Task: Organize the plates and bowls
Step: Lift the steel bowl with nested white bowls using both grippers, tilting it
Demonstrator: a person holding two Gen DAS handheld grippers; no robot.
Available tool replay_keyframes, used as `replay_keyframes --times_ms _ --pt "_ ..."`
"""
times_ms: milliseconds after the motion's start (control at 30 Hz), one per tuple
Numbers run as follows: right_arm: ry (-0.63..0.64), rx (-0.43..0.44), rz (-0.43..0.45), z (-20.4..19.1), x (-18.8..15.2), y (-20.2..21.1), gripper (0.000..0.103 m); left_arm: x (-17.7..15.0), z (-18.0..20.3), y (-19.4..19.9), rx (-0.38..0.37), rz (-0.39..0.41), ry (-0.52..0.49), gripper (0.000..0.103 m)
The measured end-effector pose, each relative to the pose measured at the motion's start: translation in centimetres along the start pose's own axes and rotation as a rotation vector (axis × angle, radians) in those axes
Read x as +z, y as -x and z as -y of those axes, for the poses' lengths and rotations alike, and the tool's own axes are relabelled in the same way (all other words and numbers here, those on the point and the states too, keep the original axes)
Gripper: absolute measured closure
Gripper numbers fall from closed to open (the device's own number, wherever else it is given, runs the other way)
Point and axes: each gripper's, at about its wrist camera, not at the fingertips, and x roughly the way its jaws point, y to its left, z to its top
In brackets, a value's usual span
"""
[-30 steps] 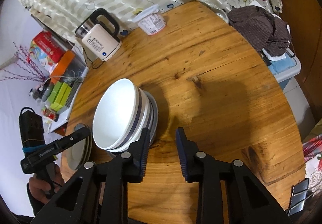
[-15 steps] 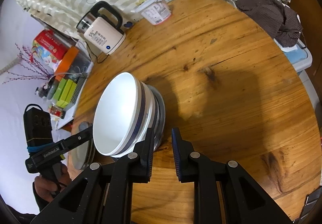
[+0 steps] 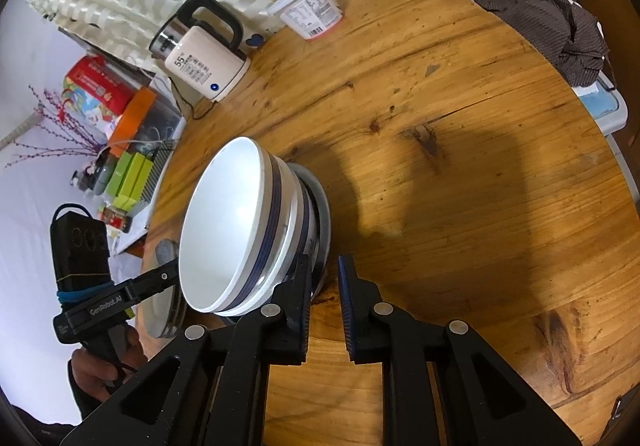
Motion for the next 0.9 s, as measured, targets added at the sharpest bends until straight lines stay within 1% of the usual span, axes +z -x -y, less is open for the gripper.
replay_keyframes --times_ms 167,267,400,467,533,667,800,833,900 --pt "-0.008 0.016 -0.006 0.27 0.27 -0.13 0.088 0.10 -0.40 -0.43 -0.018 -0.017 0.013 0.073" --pt "-0.015 0.043 -0.010 0.36 0.35 -0.21 0.093 0.23 -0.45 -0.53 -0.024 -0.017 0.013 0.073" --pt "-0.011 0.041 -0.008 0.27 0.37 -0.24 0.093 0.23 -0.52 -0.59 -0.037 -0.017 0.016 0.075" --pt "-0.010 0.041 -0.007 0.25 0.35 -0.23 0.093 0.25 -0.61 -0.58 -0.047 -0.018 0.016 0.078" --pt "-0.010 0.041 -0.007 0.28 0.35 -0.25 0.093 0.31 -0.75 -0.64 -0.070 -0.026 0.024 0.083" --pt "-0.012 0.042 -0.006 0.30 0.37 -0.25 0.093 0.45 -0.85 -0.79 -0.097 -0.041 0.032 0.084" --pt "-0.012 0.042 -0.006 0.32 0.44 -0.22 0.093 0.54 -0.73 -0.90 -0.138 -0.048 0.038 0.096" --pt "-0.011 0.042 -0.006 0.33 0.43 -0.22 0.093 0.61 -0.59 -0.89 -0.141 -0.047 0.031 0.098" --pt "-0.012 0.040 -0.005 0.37 0.46 -0.20 0.093 0.57 -0.58 -0.91 -0.148 -0.047 0.027 0.098"
